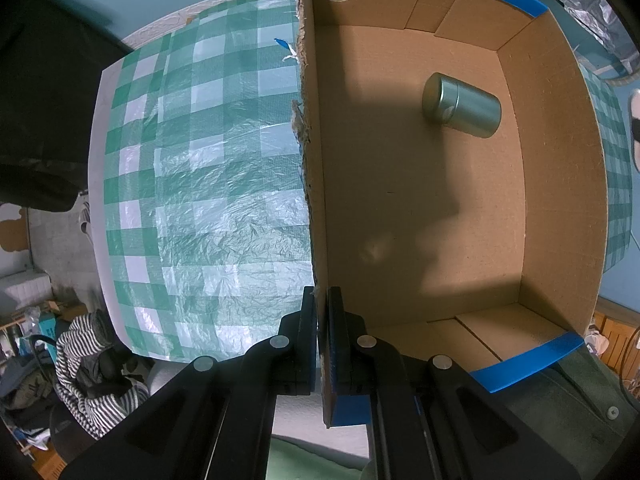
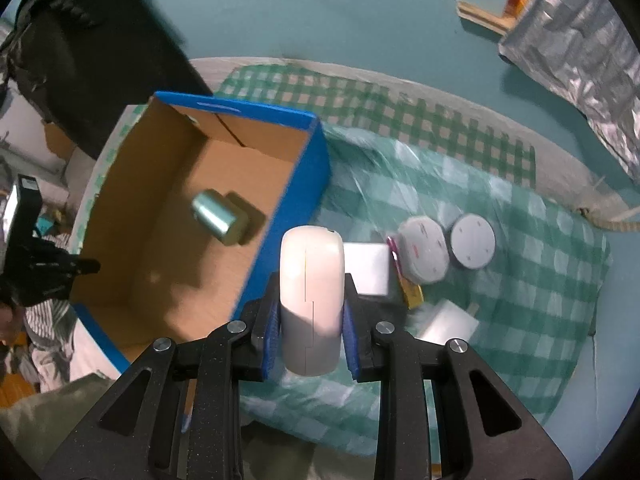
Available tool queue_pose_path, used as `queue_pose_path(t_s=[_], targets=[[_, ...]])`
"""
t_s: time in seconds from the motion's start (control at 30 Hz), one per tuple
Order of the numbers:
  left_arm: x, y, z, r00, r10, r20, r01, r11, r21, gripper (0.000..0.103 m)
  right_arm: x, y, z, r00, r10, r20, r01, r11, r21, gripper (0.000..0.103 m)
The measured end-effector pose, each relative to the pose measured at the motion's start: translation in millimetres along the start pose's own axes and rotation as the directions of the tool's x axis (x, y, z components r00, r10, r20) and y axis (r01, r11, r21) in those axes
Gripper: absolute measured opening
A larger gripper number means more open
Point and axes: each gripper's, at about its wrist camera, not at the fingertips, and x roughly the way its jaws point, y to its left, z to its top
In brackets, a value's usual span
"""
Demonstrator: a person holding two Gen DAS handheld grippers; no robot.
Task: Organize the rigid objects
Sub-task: 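Carry the earbud case into the box with the right gripper and release beside the tin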
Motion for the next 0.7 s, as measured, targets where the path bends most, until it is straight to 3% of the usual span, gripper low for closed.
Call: queue_pose_path(t_s=[0.7], targets=[[0.6,-2.0,0.6,1.0,0.001,0.0,-0.001,1.0,0.004,0.005,21.1,67.7,39.7,0.999,0.04,-0.019,-0.042,0.991,-0.13,0.026]])
